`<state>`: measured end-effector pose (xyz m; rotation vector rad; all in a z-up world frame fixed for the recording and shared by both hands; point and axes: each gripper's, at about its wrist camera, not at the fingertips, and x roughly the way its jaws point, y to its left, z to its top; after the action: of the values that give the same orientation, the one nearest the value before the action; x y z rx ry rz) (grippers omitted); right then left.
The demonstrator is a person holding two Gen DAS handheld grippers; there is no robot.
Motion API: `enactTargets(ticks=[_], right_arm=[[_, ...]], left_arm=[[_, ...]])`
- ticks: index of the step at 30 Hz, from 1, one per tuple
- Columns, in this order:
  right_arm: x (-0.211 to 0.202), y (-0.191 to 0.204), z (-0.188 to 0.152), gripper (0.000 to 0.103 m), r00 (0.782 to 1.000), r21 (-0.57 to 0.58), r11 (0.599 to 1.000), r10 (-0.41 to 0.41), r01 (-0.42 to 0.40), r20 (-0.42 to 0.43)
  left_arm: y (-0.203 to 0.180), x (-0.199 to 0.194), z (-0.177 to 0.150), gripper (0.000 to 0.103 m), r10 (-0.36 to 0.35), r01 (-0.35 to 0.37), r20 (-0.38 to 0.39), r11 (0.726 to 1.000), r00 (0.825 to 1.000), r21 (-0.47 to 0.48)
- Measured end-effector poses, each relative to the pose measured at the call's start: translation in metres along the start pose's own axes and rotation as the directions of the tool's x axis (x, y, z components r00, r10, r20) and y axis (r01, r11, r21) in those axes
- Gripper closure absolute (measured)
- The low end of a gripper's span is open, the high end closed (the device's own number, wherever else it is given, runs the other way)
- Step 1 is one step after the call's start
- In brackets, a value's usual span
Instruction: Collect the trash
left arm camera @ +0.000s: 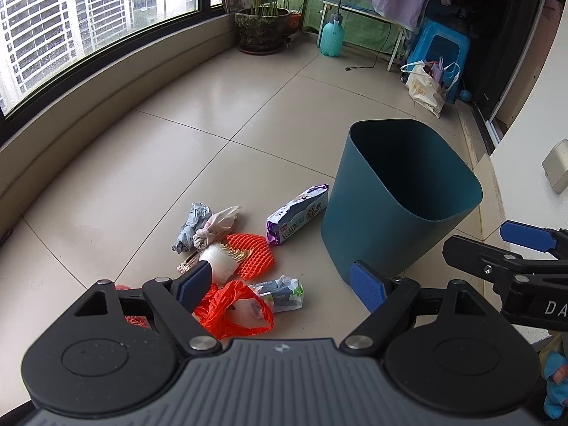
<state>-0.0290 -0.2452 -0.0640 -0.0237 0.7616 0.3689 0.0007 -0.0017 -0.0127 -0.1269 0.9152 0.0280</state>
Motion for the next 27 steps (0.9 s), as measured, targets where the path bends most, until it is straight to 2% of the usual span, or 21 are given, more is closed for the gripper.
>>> enactTargets(ticks=[27], right_arm=[[0.0016, -0.0003, -0.0046, 0.004, 1.0, 0.019, 1.0, -0.002, 0.002, 0.006]], left_arm=[[-0.003, -0.007, -0.0046, 0.017, 0.0, 0.0, 0.025, 1.0, 1.0, 0.005]])
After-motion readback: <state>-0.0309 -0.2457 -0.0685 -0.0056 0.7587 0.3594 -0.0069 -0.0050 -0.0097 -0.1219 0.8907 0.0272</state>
